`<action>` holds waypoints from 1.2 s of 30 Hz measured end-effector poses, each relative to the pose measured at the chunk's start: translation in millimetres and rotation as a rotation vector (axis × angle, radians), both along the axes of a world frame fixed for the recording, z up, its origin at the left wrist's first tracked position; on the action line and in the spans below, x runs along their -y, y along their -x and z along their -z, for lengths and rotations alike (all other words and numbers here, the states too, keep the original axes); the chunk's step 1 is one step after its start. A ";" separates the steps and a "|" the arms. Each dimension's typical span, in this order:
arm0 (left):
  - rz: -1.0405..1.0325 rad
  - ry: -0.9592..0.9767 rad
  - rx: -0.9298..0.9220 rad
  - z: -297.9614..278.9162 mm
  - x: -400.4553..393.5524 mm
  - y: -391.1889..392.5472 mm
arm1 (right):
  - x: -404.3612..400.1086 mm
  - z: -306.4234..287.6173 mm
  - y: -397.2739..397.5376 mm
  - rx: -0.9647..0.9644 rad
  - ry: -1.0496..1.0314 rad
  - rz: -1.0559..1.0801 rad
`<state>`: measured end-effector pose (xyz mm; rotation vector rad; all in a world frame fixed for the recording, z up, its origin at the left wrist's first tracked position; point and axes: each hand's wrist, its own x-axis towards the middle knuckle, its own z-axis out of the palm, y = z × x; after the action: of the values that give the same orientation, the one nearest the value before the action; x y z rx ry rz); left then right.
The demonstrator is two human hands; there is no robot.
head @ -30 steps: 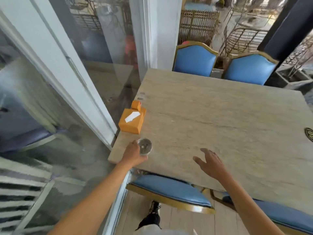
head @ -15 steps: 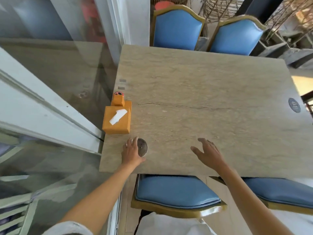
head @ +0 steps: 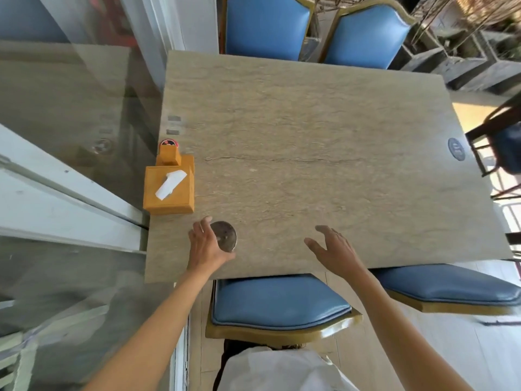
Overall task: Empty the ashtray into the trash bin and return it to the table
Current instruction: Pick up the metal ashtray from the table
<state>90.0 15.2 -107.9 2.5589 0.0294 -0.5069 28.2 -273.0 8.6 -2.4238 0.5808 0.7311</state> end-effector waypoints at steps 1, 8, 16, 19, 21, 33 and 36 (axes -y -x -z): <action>0.009 0.025 0.022 -7.7 5.0 2.9 | 2.1 -1.9 3.9 0.007 -0.015 0.026; 0.209 0.214 0.241 -77.8 61.7 28.2 | 16.6 -19.0 36.3 0.130 -0.398 0.393; 0.320 0.544 0.349 -148.8 153.2 82.0 | 54.3 -58.3 85.2 0.299 -0.742 0.601; 0.349 0.598 0.344 -167.2 191.8 108.1 | 83.0 -70.8 111.9 0.333 -0.840 0.637; 0.381 0.634 0.325 -178.7 219.9 127.0 | 102.7 -76.2 132.8 0.355 -0.928 0.704; 0.665 0.702 0.187 -211.3 395.0 242.5 | 241.3 -89.2 280.9 0.507 -1.386 1.246; 0.771 0.692 0.137 -213.0 430.4 260.9 | 270.2 -88.3 309.3 0.551 -1.459 1.338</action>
<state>-170.9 -415.2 105.1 1.8339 -1.0231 -0.4924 -281.1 -543.3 96.9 -0.5066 0.8029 -0.1768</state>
